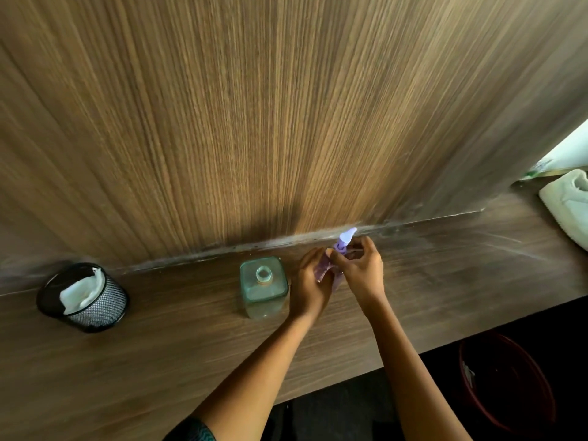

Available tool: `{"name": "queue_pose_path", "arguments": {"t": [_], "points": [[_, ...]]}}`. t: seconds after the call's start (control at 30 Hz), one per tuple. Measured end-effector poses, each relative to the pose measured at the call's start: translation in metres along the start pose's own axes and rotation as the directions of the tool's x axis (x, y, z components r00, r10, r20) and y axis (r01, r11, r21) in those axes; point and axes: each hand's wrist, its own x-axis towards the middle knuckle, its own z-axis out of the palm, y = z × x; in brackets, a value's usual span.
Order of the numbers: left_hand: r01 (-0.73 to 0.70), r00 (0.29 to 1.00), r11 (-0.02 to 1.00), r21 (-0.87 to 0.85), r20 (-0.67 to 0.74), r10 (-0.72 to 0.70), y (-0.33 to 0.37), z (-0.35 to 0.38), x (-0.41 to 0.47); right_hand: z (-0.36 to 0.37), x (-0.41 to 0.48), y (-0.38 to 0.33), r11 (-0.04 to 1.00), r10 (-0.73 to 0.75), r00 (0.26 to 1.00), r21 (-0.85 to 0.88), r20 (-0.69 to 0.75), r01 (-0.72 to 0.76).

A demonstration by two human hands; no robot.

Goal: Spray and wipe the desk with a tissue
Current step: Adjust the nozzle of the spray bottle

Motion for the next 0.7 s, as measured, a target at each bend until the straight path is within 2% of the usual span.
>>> {"name": "queue_pose_path", "arguments": {"t": [0.07,0.13,0.3,0.4,0.47,0.53,0.57,0.63,0.7], "points": [[-0.002,1.000,1.000,-0.008,-0.031,0.002,-0.004,0.003,0.001,-0.005,-0.003,0.001,0.990,-0.012,0.995,0.142,0.100,-0.002],[0.007,1.000,1.000,-0.031,-0.017,-0.007,-0.009,0.003,-0.001,-0.006,-0.006,0.008,0.983,-0.040,0.991,0.181,0.128,0.016],[0.003,0.999,0.997,-0.078,-0.033,-0.006,-0.005,0.004,-0.006,0.007,-0.007,0.014,0.977,0.023,0.997,0.214,-0.067,-0.008],[0.003,0.999,0.996,-0.091,-0.051,-0.008,-0.002,0.005,-0.008,0.016,-0.012,0.011,0.990,0.024,0.991,0.144,-0.132,-0.005],[-0.004,0.998,0.996,-0.092,-0.056,-0.001,0.000,0.006,-0.009,0.014,-0.011,0.011,0.962,0.043,0.997,0.273,-0.057,-0.026],[0.000,0.999,0.997,-0.073,-0.047,-0.004,0.000,0.006,-0.008,0.005,-0.007,0.017,0.879,0.083,0.994,0.465,0.077,-0.110],[0.006,0.999,0.998,-0.064,-0.043,-0.009,-0.002,0.007,-0.007,0.000,-0.006,0.019,0.853,0.088,0.988,0.503,0.127,-0.141],[0.024,0.999,0.998,-0.057,-0.035,-0.026,-0.008,0.006,-0.005,-0.006,-0.007,0.021,0.878,0.058,0.988,0.464,0.144,-0.119],[0.042,0.998,0.997,-0.071,-0.038,-0.044,-0.011,0.006,-0.003,-0.004,-0.008,0.016,0.902,0.046,0.995,0.425,0.092,-0.081]]}}
